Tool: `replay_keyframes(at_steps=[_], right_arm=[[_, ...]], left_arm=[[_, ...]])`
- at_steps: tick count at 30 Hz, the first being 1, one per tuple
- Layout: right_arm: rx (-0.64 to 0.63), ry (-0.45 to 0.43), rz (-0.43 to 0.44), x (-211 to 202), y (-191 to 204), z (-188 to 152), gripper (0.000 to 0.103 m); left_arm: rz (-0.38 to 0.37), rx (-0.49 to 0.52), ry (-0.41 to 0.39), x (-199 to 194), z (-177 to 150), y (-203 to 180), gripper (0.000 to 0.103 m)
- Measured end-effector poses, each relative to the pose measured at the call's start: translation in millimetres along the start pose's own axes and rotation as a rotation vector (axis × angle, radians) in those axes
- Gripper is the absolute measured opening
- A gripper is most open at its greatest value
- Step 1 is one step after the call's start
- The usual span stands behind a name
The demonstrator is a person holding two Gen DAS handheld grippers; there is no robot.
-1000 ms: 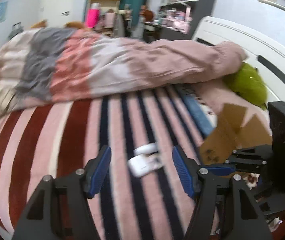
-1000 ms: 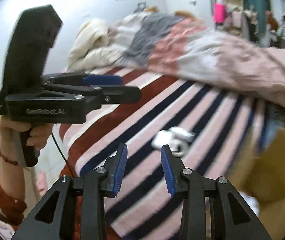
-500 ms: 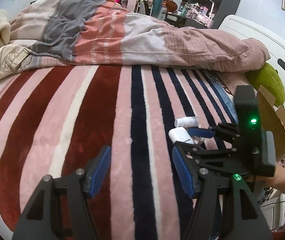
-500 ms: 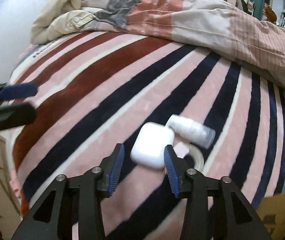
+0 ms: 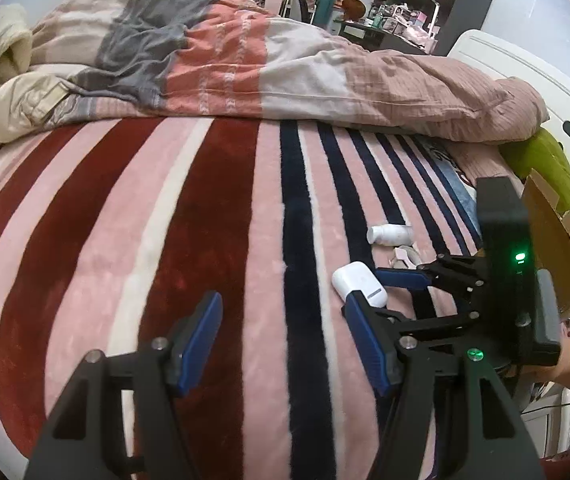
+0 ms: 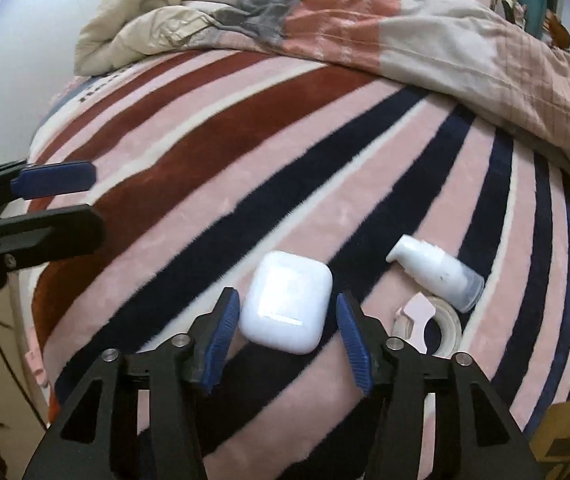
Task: Organize rigid objects
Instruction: 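Grasp the white earbud case with the right gripper, then carry the earbud case into the cardboard box and open the right gripper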
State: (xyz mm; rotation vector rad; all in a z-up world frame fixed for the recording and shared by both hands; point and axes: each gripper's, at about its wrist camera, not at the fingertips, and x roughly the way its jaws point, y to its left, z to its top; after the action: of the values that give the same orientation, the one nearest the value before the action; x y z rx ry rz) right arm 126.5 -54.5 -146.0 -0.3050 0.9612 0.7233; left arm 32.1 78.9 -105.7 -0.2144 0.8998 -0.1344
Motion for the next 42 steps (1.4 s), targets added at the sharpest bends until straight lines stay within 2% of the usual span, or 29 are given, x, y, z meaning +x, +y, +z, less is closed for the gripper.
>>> replay_keyframes(at_steps=[3, 4, 8, 13, 15, 17, 21, 24, 26, 28, 30, 31, 32, 35, 40, 42], right_arm=[[0.019, 0.019, -0.009, 8.3, 1.5, -1.3, 0.047], [0.021, 0.008, -0.011, 8.6, 2.6, -0.9, 0.043], [-0.015, -0.038, -0.036, 2.8, 10.7, 0.9, 0.041], [-0.084, -0.096, 0.01, -29.7, 25.3, -1.6, 0.04], [-0.111, -0.125, 0.043, -46.1, 30.0, -3.4, 0.04], [-0.14, -0.101, 0.074, -52.8, 34.0, -6.3, 0.04], [-0.141, -0.011, 0.074, -37.2, 29.6, -25.8, 0.04], [-0.141, 0.012, 0.071, -28.5, 25.3, -37.5, 0.041], [-0.121, 0.011, 0.051, -25.4, 21.7, -40.9, 0.051], [-0.106, -0.001, 0.039, -24.8, 20.6, -41.9, 0.052], [-0.134, 0.002, 0.03, -25.6, 25.8, -43.8, 0.049], [-0.142, 0.002, 0.031, -25.4, 28.1, -43.8, 0.04], [-0.149, 0.0, 0.03, -25.5, 30.7, -43.8, 0.039], [-0.166, -0.046, -0.007, -35.4, 36.0, -43.4, 0.039], [-0.171, -0.156, 0.047, -84.1, 44.4, -33.4, 0.039], [-0.185, -0.207, 0.062, -108.0, 46.9, -32.7, 0.039]], left_arm=[[0.002, -0.005, 0.004, -0.5, -1.7, 1.1, 0.061], [-0.001, -0.009, 0.005, -1.0, -2.1, 1.4, 0.061], [-0.022, -0.021, 0.007, -5.5, -3.7, 3.1, 0.061], [-0.11, -0.005, 0.016, -13.6, 4.4, -7.6, 0.061], [-0.12, 0.005, 0.006, -19.7, 9.5, -16.1, 0.061], [-0.101, 0.005, 0.0, -24.5, 9.8, -19.3, 0.061], [-0.055, 0.002, 0.009, -29.0, 0.1, -16.4, 0.061], [-0.052, -0.016, 0.019, -29.3, -8.2, -12.5, 0.061], [-0.049, -0.019, 0.02, -30.0, -12.1, -10.7, 0.061], [-0.043, -0.02, 0.017, -31.5, -15.2, -9.3, 0.061], [-0.049, -0.026, 0.013, -33.7, -17.7, -7.4, 0.061], [-0.056, -0.029, 0.012, -35.3, -18.8, -6.6, 0.061], [-0.063, -0.029, 0.012, -36.7, -19.4, -7.1, 0.061], [-0.096, -0.008, 0.009, -43.4, -17.4, -14.1, 0.061], [-0.19, 0.043, -0.025, -60.1, -4.6, -39.3, 0.06], [-0.254, 0.054, -0.041, -65.2, 5.4, -53.7, 0.06]])
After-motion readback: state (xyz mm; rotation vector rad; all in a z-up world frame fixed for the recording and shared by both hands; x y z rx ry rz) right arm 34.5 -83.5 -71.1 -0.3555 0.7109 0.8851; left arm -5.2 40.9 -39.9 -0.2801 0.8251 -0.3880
